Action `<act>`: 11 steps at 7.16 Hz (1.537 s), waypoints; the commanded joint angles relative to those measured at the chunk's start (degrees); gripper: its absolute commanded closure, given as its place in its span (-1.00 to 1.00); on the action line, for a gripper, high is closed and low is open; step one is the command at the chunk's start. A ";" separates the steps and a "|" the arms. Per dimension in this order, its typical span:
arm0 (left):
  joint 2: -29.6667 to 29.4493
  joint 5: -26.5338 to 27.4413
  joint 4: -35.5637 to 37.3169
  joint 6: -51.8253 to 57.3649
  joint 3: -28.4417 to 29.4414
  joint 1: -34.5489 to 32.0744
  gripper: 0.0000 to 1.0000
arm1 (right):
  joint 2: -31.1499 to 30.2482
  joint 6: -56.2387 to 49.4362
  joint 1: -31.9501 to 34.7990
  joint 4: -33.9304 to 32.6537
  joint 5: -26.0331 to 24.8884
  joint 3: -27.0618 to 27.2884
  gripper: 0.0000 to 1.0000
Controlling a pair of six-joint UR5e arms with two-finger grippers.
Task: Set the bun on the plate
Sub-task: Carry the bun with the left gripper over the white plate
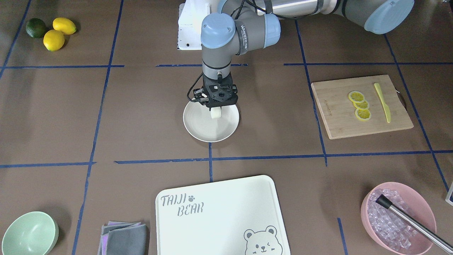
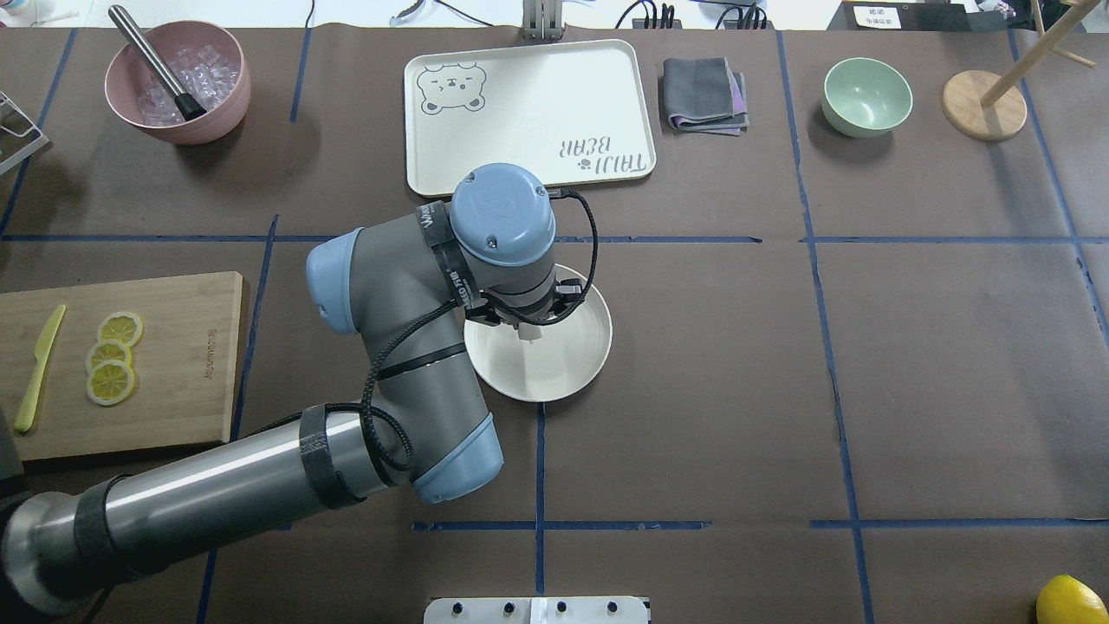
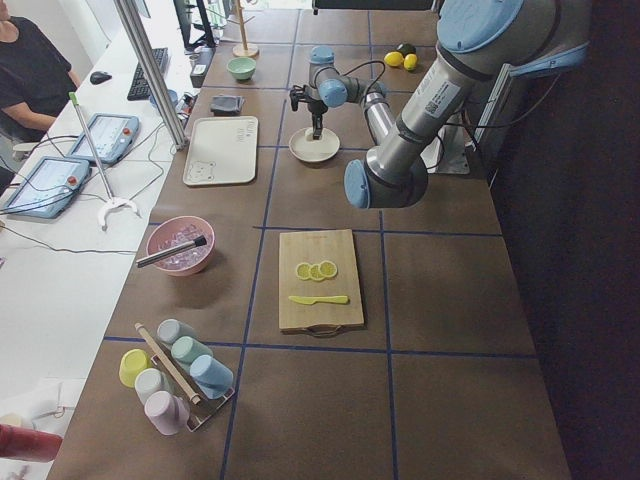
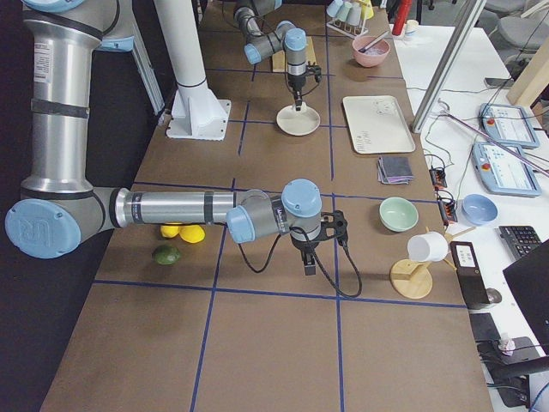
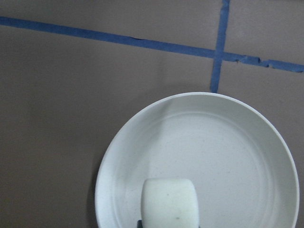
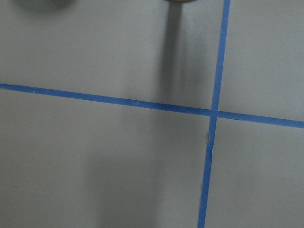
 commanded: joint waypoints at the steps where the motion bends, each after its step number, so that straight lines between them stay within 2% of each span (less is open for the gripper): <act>1: -1.29 0.02 -2.98 0.20 3.91 1.27 0.26 | -0.05 -0.18 0.50 -0.10 0.16 -0.11 -1.00; 4: -1.29 0.02 -5.36 0.46 6.03 1.37 0.20 | -0.05 -0.18 0.68 -0.19 0.16 -0.02 -1.00; 5: -1.29 0.02 -5.36 0.64 6.03 1.37 -0.09 | 0.04 -0.18 0.68 -0.19 0.25 -0.02 -1.00; 8: -1.11 0.10 -5.36 0.81 5.85 1.28 -0.63 | 0.04 -0.10 0.68 -0.19 0.25 0.15 -1.00; 9: -1.20 0.02 -4.93 3.16 5.50 1.02 -0.92 | 0.04 -0.10 0.68 -0.19 0.25 0.15 -0.99; 10: -0.94 -0.33 -3.97 3.62 3.24 -0.29 -0.99 | 0.04 -0.10 0.68 -0.19 0.25 0.15 -0.99; 11: -0.06 -1.81 0.91 4.93 -0.35 -2.56 -0.99 | 0.04 -0.18 0.77 -0.19 0.25 0.07 -0.99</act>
